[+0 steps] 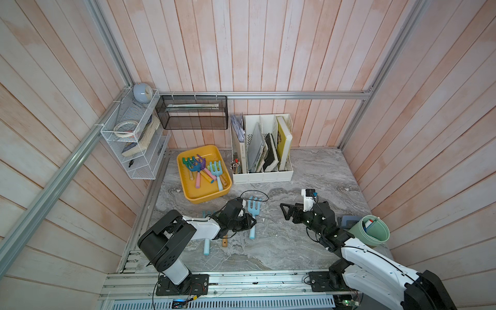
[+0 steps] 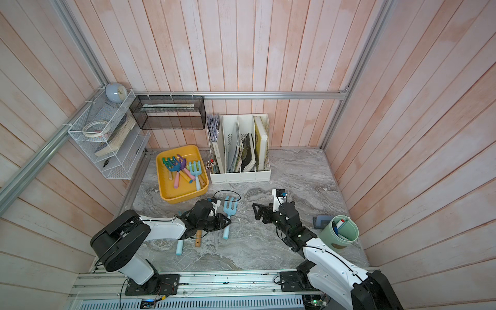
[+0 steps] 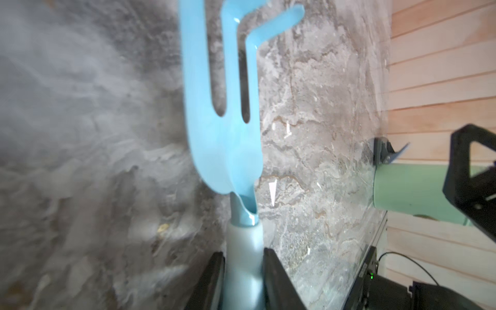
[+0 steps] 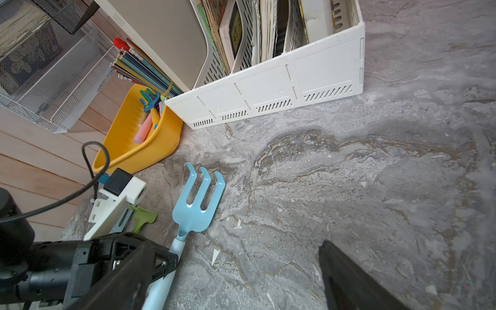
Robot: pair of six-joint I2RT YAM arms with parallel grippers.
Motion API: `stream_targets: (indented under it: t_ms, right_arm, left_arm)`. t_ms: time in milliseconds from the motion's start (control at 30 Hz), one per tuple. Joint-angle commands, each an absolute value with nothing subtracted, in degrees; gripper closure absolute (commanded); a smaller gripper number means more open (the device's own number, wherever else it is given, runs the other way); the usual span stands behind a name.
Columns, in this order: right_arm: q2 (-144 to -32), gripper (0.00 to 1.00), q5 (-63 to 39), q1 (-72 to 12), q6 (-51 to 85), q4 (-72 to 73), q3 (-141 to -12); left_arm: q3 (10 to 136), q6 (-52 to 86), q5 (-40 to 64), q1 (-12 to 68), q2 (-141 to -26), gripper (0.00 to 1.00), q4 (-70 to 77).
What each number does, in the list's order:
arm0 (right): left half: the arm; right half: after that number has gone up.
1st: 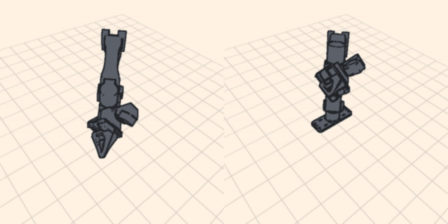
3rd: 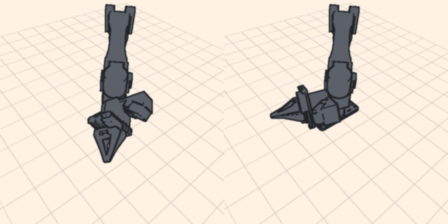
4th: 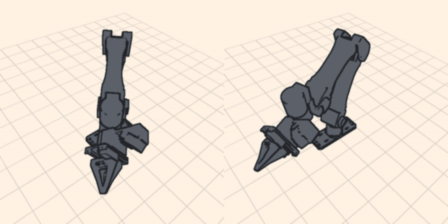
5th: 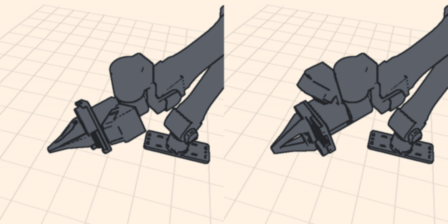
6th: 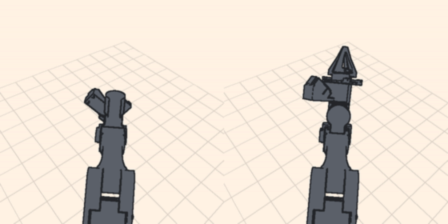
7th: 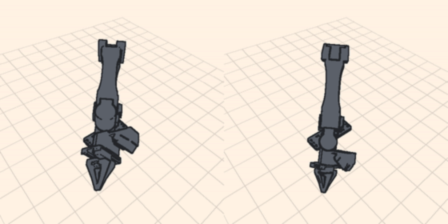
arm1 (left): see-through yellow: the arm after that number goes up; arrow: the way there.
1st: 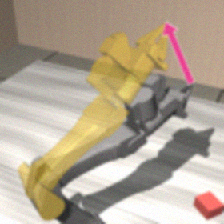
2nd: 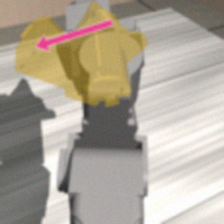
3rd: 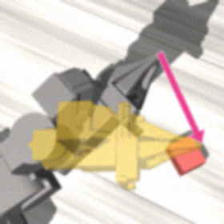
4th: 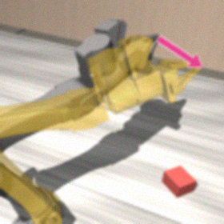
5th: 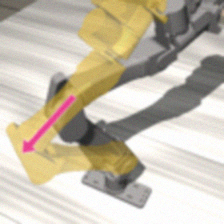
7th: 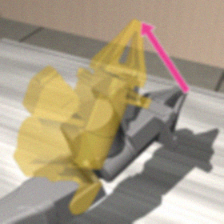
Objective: Take the hand rake out of the storage box
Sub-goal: Place the rake at the center of the board.
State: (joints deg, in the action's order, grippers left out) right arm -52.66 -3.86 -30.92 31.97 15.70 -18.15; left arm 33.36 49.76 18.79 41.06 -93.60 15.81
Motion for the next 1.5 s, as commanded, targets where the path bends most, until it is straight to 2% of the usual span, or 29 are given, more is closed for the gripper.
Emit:
stream_targets:
  t_ms: [0,100,233,367,467,600,667,767,1033,1233,1267,1400,1467]
  right_arm:
    - [-52.72,0.03,-3.08,-30.68,32.45,15.38,-19.66]
    - [-52.03,0.02,-2.84,-30.72,32.43,15.19,-19.55]
    - [-50.29,0.02,-2.61,-30.71,31.91,14.38,-19.34]
    - [-48.35,0.02,-1.11,-30.68,31.64,13.81,-18.29]
    - [-46.98,0.02,-0.09,-30.59,31.47,12.48,-18.19]
    - [-44.34,0.02,0.86,-30.52,30.57,10.54,-18.18]
    - [-43.09,0.02,1.65,-30.58,30.12,9.17,-18.28]
    - [-40.66,0.02,3.13,-30.34,29.75,7.29,-18.04]
    - [-32.37,0.02,6.8,-30.23,30.01,4.49,-15.94]
    - [-32.82,0.02,5.1,-30.24,30.06,4.99,-15.82]
    - [-33.03,0.02,4.83,-30.23,30.06,5.16,-15.8]
    - [-32.88,0.02,4.37,-30.16,30.14,5.3,-15.43]
    - [-32.7,0.02,3.9,-30.18,30.23,5.66,-15.23]
  left_arm:
    - [34.65,50.27,16.33,41.4,-94.29,0.67,12.82]
    - [35.89,49.13,15.49,41.4,-93.97,0.65,8.94]
    - [41.48,45.28,7.97,41.63,-90.26,0.54,-4.34]
    - [52.44,43.98,-9.33,47.12,-89.27,0.42,-22.65]
    - [58.99,45.66,-14.56,50.89,-93.86,0.39,-30.39]
    - [65.62,46.68,-16.41,54.23,-101.73,0.39,-34.49]
    - [68.51,47.56,-17.78,56.48,-104.98,0.42,-37.7]
    - [68.69,48.34,-18.11,56.69,-106.27,0.53,-37.43]
    - [64.67,48.13,-13.06,56.6,-108.1,0.53,-30.8]
    - [64.85,48.78,-14.81,56.78,-106.72,0.53,-31.57]
    - [64.9,48.78,-15.0,56.78,-106.76,0.55,-31.72]
    - [62.62,49.94,-14.21,56.78,-106.6,0.74,-30.72]
    - [60.06,51.12,-13.59,56.85,-105.21,0.78,-29.35]
